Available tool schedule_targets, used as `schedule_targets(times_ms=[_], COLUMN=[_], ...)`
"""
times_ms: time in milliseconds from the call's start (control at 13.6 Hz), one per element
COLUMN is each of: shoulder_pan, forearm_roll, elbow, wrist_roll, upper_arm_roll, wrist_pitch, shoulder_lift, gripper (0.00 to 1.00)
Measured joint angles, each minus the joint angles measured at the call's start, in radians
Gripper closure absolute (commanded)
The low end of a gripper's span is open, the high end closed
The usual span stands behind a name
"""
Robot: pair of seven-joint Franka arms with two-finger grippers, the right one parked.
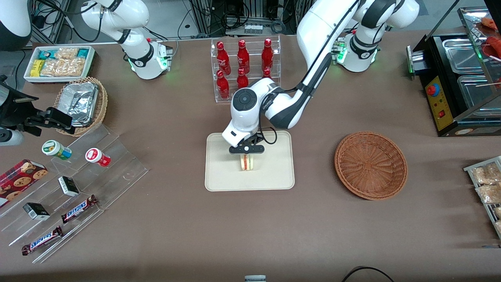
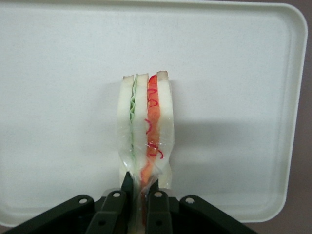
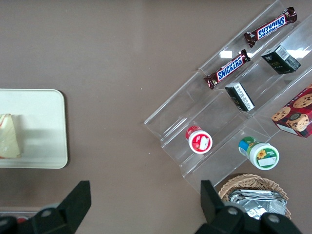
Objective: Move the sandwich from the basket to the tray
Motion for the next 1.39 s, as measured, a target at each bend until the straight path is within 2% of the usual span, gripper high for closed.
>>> schedule_targets(times_ms=[73,147,733,1027,1393], shoulder_pan=[-0.003,-0.005,-0.005,0.03,0.17], forearm_roll=[0.008,0.014,0.016,0.015,0.015], elbow=[0.001,0.003,0.041,0.059,0.06], wrist_roll=[0.0,0.0,0.0,-0.025,-0.055], upper_arm_roll=[0.0,0.0,0.007,0.023,0.032], wrist_pitch=[0.004,0.006,-0.027,-0.205,-0.484], shoulder_lift=[0.008,0.012,-0.008,-0.134,-0.317], gripper=[0.17,0.02,0.01,0.01,0.01])
